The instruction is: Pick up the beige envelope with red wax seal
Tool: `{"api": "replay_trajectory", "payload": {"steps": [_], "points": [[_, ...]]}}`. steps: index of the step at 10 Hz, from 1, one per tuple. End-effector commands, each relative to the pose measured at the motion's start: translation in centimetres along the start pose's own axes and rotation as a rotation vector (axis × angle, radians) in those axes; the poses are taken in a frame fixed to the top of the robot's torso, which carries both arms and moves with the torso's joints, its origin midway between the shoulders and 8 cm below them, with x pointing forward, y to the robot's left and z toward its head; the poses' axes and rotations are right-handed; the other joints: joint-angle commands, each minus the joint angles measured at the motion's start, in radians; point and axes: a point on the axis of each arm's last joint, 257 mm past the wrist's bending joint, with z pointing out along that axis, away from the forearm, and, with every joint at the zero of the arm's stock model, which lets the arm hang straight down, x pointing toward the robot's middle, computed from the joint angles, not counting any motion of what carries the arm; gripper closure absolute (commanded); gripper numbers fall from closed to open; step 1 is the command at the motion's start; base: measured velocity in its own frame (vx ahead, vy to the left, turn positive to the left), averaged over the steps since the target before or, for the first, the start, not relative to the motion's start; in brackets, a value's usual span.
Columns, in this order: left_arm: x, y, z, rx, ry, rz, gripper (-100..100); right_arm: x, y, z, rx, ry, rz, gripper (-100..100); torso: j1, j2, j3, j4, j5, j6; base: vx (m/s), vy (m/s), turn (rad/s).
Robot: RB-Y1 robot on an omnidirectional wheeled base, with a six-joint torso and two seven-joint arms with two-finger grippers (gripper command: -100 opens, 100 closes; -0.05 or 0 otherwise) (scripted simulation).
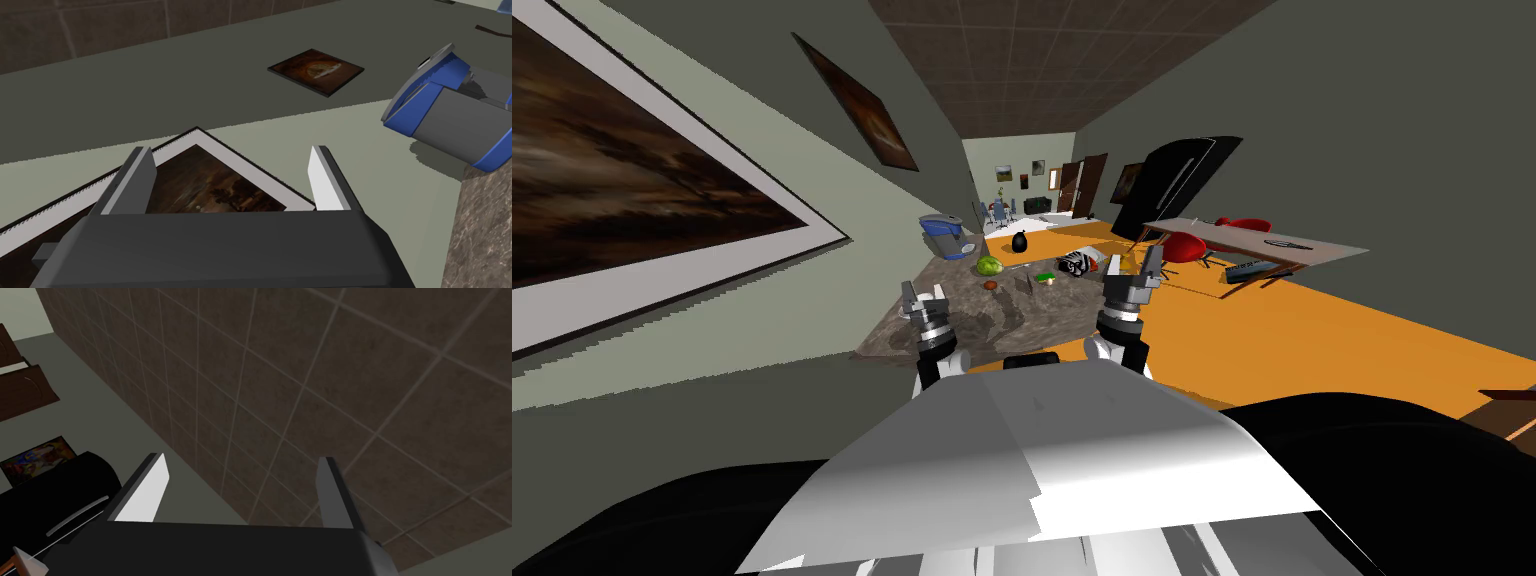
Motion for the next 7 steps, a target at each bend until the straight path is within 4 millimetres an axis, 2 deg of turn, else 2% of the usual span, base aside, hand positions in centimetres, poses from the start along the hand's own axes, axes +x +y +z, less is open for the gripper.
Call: {"api": "replay_trajectory", "payload": {"steps": [1,7], "points": [[0.0,0.0,0.0,0.0,0.0,0.0,0,0.5,-0.2,-0.2,0.011,0.042,-0.025,-100,0.0,0.0,0.0,0.0,0.0,0.0,-0.005,-0.006,0.088],[0.0,0.0,0.0,0.0,0.0,0.0,0,2.9,-2.1,-1.9,0.081,0.26,-0.207,-100,-0.002,0.001,0.001,0.0,0.0,0.0,-0.015,-0.023,0.161]]}}
